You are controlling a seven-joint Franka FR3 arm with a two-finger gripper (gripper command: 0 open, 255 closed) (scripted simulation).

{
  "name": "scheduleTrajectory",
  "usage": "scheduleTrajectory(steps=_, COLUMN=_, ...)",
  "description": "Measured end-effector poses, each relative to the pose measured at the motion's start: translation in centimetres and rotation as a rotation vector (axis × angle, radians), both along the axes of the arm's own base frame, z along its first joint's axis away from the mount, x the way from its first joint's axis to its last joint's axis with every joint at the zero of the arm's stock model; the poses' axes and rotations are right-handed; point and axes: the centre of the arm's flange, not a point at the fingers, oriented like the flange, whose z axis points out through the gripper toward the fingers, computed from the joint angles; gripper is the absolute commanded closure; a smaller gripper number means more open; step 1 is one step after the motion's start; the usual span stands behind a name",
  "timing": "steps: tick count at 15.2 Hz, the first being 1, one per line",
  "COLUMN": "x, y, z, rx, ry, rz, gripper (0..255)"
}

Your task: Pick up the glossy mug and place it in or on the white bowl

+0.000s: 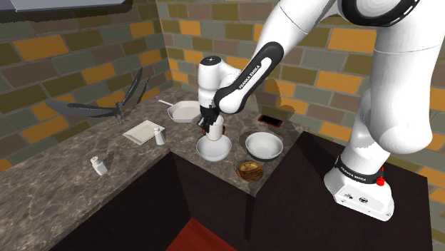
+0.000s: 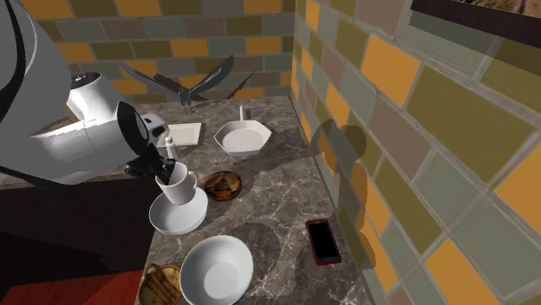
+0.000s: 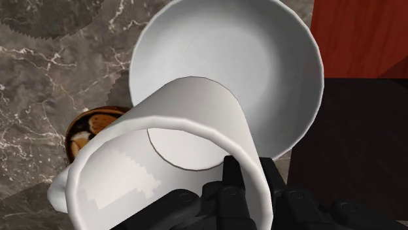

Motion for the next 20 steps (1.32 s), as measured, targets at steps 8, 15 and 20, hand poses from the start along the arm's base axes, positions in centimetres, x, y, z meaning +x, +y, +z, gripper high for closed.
scheduleTrajectory(steps=8, x=0.0, y=0.1, z=-3.9, rx=0.000, ry=0.000, rz=0.000, gripper=255)
scheduleTrajectory(steps=15, x=0.0, y=0.1, z=-4.1, rx=0.000, ry=-0.001, rz=0.000, gripper=0)
scheduleTrajectory(steps=20, x=0.0, y=0.1, z=-4.1, rx=0.000, ry=-0.001, rz=0.000, gripper=0)
